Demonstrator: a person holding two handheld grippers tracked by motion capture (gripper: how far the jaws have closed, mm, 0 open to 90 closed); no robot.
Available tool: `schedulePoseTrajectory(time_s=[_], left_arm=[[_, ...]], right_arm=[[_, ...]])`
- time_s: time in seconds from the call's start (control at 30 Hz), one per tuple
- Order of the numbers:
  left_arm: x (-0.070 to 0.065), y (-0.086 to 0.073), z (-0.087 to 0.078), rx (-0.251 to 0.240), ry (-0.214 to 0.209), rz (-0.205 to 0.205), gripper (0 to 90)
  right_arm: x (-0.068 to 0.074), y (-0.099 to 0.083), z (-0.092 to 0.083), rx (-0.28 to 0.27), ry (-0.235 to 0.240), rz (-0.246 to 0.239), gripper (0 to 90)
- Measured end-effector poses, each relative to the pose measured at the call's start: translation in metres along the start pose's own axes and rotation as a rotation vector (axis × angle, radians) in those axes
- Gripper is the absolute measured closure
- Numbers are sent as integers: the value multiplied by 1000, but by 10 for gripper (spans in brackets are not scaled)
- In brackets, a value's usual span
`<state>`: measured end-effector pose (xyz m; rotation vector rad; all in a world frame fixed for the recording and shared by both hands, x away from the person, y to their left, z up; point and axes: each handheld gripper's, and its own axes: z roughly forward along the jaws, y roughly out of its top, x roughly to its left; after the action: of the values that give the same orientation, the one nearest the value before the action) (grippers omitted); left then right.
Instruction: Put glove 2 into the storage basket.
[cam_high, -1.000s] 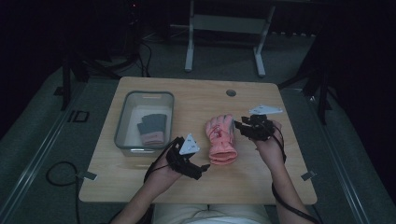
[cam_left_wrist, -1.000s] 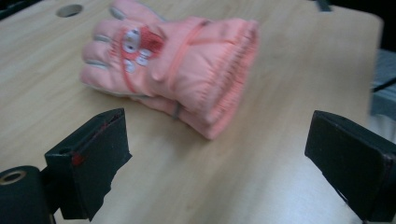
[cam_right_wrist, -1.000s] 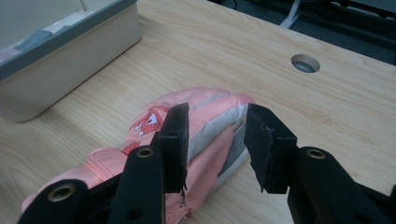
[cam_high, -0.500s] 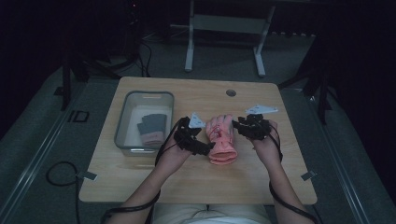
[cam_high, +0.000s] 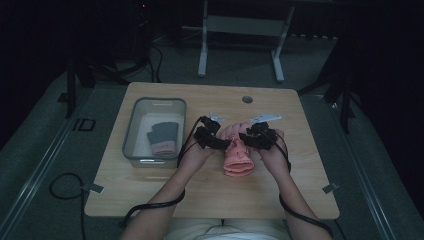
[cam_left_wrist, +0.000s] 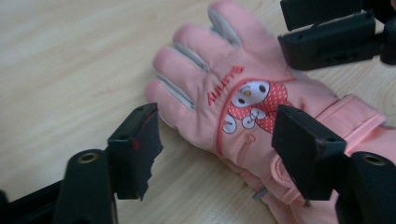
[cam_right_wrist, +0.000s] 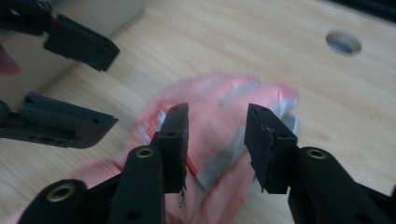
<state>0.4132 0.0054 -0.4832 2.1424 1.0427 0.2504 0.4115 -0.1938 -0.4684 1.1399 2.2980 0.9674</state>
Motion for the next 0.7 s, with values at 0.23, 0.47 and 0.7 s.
schedulePoseTrajectory(time_s=[0.23, 0.47, 0.7], left_arm=[[11, -8, 28, 71, -92, -119, 242], [22, -18, 57, 114, -218, -224, 247], [30, -22, 67, 94, -400, -312, 553]], right_arm=[[-15, -23, 17, 101, 26, 65, 477], [-33, -36, 29, 162, 133, 170, 489], [-34, -42, 31, 140, 194, 200, 636]])
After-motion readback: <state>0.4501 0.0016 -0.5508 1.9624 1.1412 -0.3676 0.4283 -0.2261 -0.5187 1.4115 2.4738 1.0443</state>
